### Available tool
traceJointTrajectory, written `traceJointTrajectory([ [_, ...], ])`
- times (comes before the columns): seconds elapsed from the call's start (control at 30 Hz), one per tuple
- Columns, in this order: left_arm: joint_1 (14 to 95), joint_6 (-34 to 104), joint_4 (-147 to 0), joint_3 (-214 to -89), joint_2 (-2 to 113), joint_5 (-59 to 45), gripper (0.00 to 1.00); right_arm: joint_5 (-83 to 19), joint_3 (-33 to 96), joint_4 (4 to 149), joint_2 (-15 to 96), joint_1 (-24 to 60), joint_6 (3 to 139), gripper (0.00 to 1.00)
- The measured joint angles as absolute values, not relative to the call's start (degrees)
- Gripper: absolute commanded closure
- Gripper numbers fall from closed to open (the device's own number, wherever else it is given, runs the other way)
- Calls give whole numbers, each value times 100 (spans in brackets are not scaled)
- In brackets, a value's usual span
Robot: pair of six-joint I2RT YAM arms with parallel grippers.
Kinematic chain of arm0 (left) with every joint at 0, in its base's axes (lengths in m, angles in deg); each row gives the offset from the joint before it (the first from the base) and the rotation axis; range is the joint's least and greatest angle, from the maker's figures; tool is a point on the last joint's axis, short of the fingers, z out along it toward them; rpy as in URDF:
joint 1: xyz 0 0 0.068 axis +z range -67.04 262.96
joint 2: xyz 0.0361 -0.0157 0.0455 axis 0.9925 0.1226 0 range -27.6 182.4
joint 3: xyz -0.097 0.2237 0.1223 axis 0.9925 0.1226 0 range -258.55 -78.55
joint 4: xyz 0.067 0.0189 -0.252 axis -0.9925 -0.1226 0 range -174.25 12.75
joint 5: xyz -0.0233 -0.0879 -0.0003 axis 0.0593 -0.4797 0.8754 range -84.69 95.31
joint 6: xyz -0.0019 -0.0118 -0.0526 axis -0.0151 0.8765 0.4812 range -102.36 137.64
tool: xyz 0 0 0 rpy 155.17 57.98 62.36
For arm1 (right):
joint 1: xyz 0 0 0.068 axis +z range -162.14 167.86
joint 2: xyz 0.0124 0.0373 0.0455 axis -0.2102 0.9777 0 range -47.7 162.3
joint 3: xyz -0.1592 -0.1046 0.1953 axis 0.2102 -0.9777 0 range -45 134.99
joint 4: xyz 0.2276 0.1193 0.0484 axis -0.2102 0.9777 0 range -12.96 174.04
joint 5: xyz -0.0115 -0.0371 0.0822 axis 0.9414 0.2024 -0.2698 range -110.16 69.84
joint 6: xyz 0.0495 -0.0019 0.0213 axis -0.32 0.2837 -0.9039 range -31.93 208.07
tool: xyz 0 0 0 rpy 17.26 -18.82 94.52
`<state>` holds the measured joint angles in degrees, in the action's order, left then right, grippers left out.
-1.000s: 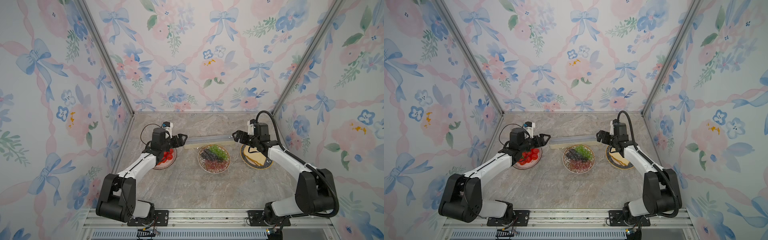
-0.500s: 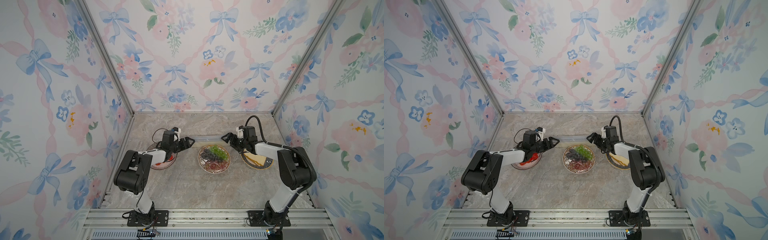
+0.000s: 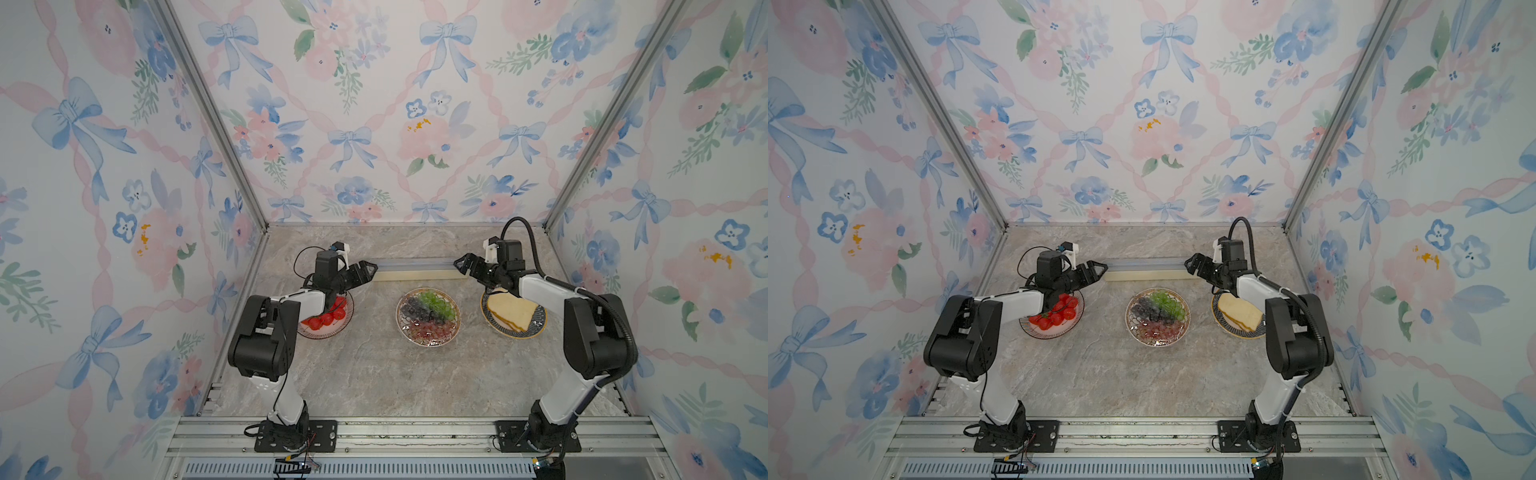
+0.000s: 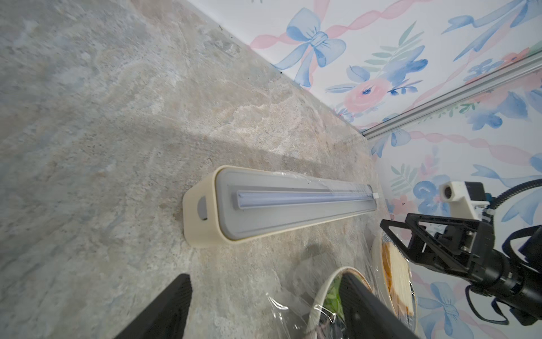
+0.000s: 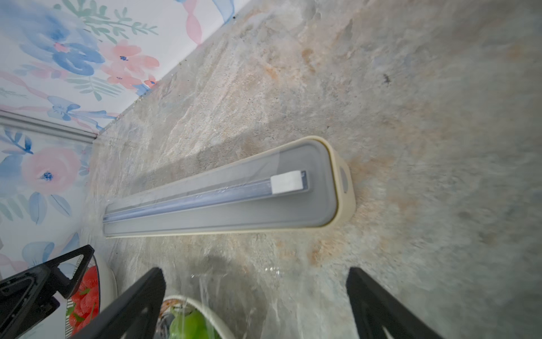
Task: Wrap the plate with plastic wrap
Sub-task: Move the plastic wrap cutting box to the center of the board, then cover the plate with plastic wrap.
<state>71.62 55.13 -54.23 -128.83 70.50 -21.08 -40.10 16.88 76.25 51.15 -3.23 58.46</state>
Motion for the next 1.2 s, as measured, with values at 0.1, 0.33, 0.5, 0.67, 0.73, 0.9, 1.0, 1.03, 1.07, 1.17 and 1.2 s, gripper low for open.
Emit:
traceJointTrajectory([
  [0.1,6887,5271,-5584,-12728,6512,-2152,18,-4010,1509,7749,4514,-148,6176,0],
  [0.33,5855,4963,-5657,-12667,6316,-2380,17,-4465,1297,7773,4387,569,6524,0],
  [0.5,5615,4840,-5740,-12722,6803,-2307,17,-4557,1446,7817,4964,818,6626,0],
  [0.67,5573,4772,-5805,-12761,7188,-2187,16,-4500,1572,8003,5373,822,6720,0],
  [0.73,5558,4764,-5807,-12761,7275,-2172,16,-4500,1577,8077,5417,822,6762,0],
  [0.9,5466,4764,-5810,-12759,7430,-2240,17,-4504,1605,8379,5460,816,6830,0],
  [1.0,5398,4768,-5803,-12739,7463,-2353,16,-4515,1605,8527,5458,809,6867,0],
  [1.03,5381,4781,-5783,-12715,7463,-2395,16,-4528,1599,8588,5458,809,6882,0],
  [1.07,5370,4786,-5751,-12687,7463,-2419,16,-4537,1588,8615,5454,807,6884,0],
  [1.17,5368,4875,-5593,-12551,7463,-2567,16,-4640,1457,8650,5401,805,6878,0],
  [1.2,5368,4908,-5547,-12505,7463,-2624,16,-4697,1393,8647,5375,805,6858,0],
])
